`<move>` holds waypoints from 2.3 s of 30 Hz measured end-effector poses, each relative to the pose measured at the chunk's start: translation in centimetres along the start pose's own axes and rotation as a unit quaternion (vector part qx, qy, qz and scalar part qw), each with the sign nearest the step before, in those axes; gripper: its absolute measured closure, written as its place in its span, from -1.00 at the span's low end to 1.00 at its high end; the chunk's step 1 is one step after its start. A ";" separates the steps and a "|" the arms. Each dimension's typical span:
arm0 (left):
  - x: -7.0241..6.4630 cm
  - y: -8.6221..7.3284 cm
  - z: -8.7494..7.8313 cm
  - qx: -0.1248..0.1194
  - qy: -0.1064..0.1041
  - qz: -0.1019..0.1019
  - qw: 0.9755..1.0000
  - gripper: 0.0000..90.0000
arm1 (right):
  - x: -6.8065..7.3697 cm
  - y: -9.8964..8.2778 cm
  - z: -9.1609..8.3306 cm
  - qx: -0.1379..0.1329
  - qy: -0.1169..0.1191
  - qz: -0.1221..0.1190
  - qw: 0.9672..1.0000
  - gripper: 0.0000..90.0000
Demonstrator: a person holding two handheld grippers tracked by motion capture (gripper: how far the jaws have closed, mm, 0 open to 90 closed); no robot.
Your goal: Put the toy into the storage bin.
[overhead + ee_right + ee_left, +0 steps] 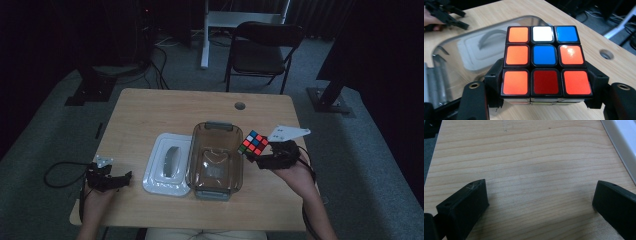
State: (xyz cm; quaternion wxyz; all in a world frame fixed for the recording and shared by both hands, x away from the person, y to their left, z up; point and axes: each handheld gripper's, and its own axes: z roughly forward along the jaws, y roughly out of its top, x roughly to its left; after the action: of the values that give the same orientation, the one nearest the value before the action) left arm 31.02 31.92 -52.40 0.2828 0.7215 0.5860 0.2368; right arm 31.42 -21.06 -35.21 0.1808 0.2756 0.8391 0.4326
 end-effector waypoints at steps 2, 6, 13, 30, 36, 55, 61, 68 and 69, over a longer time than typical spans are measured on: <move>0.0 0.0 0.0 0.000 0.000 0.000 1.000 -0.99 | 0.5 0.6 0.3 0.000 0.012 -0.009 1.000 -0.25; 0.0 0.0 0.0 0.000 0.000 -0.001 1.000 -0.99 | 1.5 1.8 1.2 0.000 0.033 -0.031 0.999 -0.25; -0.2 0.0 0.0 -0.001 -0.001 0.001 1.000 -0.99 | 3.1 3.2 3.3 0.015 0.070 -0.063 0.995 -0.25; -0.2 0.0 0.0 0.001 -0.001 0.002 1.000 -0.99 | 5.6 3.2 9.0 0.103 0.131 -0.111 0.980 -0.25; -0.2 0.0 0.0 0.001 -0.001 0.002 1.000 -0.99 | 5.9 2.8 10.3 0.136 0.134 -0.118 0.974 -0.25; -0.2 0.0 0.0 0.000 -0.002 0.002 1.000 -0.99 | 7.0 2.9 13.8 0.230 0.125 -0.150 0.953 -0.25; -0.2 0.0 0.0 0.000 -0.003 0.002 1.000 -0.99 | 7.4 3.0 14.5 0.261 0.112 -0.166 0.944 -0.25; -0.2 0.0 0.0 0.000 -0.003 0.003 1.000 -0.99 | 8.1 2.5 15.5 0.298 0.117 -0.196 0.927 -0.25; -0.2 0.0 0.0 0.000 -0.003 0.003 1.000 -0.99 | 8.2 2.5 15.6 0.303 0.119 -0.199 0.924 -0.25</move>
State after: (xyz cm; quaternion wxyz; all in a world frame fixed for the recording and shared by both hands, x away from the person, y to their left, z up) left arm 31.02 31.71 -52.40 0.2837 0.7240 0.5831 0.2352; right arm 34.23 -5.00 -42.40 0.0700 0.0906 0.9832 0.1425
